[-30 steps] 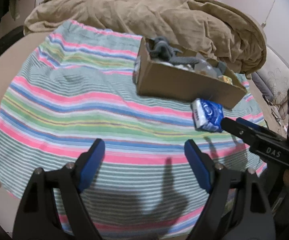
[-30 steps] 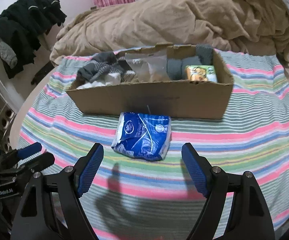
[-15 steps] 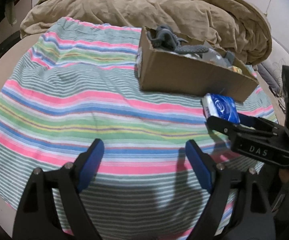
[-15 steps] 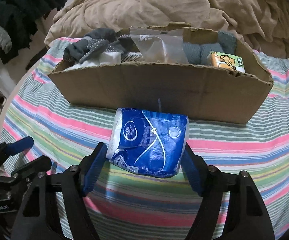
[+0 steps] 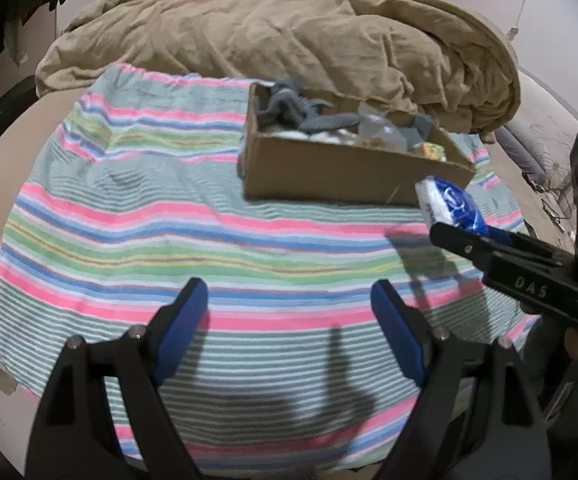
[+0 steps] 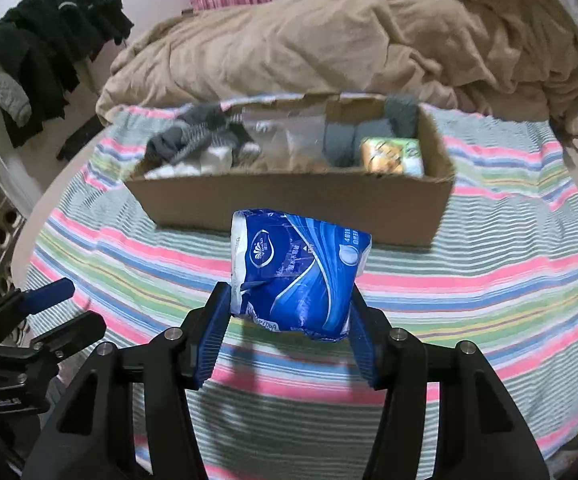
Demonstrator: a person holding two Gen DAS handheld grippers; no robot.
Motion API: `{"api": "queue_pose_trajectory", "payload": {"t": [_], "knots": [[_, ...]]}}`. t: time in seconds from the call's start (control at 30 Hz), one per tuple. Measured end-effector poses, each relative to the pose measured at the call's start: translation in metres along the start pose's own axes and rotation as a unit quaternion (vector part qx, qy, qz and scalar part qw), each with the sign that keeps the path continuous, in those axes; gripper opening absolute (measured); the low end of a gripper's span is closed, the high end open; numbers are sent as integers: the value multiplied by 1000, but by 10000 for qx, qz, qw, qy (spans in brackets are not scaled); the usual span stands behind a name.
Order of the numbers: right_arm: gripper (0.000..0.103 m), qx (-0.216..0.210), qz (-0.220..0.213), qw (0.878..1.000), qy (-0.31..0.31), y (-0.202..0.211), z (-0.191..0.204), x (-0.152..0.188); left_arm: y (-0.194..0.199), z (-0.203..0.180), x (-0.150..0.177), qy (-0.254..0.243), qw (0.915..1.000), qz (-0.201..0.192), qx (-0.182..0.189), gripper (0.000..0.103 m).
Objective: Organize objects
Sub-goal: 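Carry the blue tissue pack into the box and open the right tool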
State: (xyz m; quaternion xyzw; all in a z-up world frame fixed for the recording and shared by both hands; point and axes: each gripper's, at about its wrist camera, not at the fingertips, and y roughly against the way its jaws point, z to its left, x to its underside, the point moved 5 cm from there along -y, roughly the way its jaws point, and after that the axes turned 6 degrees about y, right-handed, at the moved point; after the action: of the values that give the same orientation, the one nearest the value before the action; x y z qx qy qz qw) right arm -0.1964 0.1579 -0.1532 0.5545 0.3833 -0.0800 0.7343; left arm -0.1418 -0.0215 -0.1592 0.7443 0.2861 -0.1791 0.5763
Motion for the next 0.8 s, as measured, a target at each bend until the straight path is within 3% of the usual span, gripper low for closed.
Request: {"api": "queue_pose_trajectory", "payload": {"t": [0.27, 0.53, 0.8], "knots": [[58, 6, -313, 9995, -95, 30, -17, -17, 14, -22, -20, -108, 9997, -170, 112, 85], [58, -7, -624, 9980, -33, 50, -20, -48, 26, -32, -66, -181, 9980, -594, 75, 85], [59, 129, -765, 9970, 55, 39, -35, -77, 16, -35, -98, -240, 9965, -796, 51, 88]]}}
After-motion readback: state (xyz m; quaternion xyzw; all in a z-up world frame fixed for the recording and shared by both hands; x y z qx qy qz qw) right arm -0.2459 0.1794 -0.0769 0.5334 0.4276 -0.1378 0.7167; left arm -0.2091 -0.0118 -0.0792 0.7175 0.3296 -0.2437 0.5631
